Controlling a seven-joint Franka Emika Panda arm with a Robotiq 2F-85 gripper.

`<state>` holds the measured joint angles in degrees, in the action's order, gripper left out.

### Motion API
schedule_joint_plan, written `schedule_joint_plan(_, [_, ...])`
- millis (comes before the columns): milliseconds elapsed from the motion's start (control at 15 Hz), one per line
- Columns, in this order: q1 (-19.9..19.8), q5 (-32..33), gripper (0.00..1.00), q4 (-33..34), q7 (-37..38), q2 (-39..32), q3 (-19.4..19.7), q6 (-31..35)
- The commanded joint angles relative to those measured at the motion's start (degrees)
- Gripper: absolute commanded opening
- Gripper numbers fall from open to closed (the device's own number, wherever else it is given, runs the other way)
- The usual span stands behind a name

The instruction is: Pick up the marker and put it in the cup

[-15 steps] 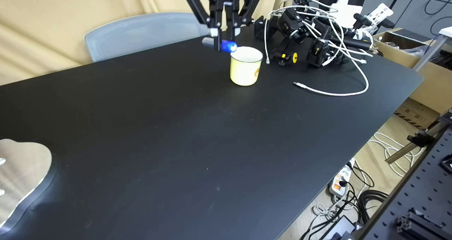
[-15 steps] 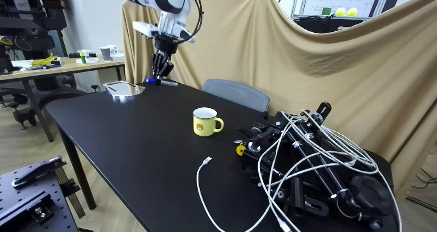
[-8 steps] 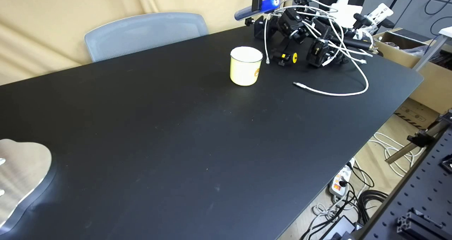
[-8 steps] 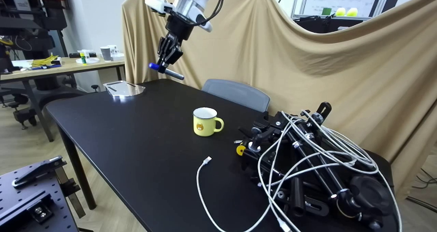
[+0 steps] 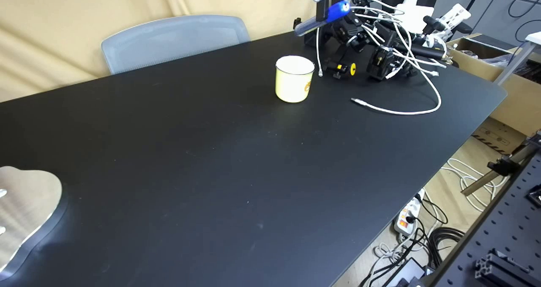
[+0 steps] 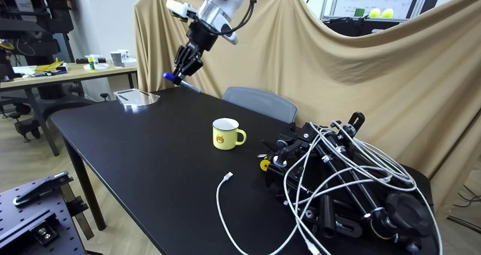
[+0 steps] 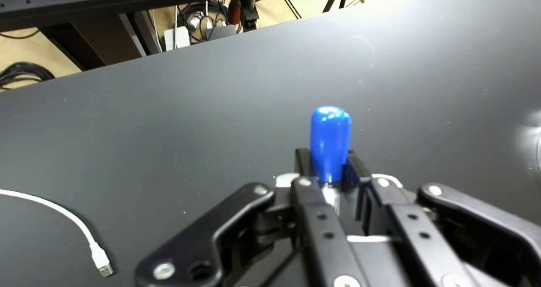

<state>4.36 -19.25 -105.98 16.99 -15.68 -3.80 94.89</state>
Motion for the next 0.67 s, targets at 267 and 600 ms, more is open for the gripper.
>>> schedule_joint_plan(267, [-4.8,-3.2,0.05,10.7,-2.1,-8.0,3.2,-13.1])
schedule_joint_plan(600, [-5.9,-2.7,0.05,17.1,-4.8,-13.7,3.8,-14.2])
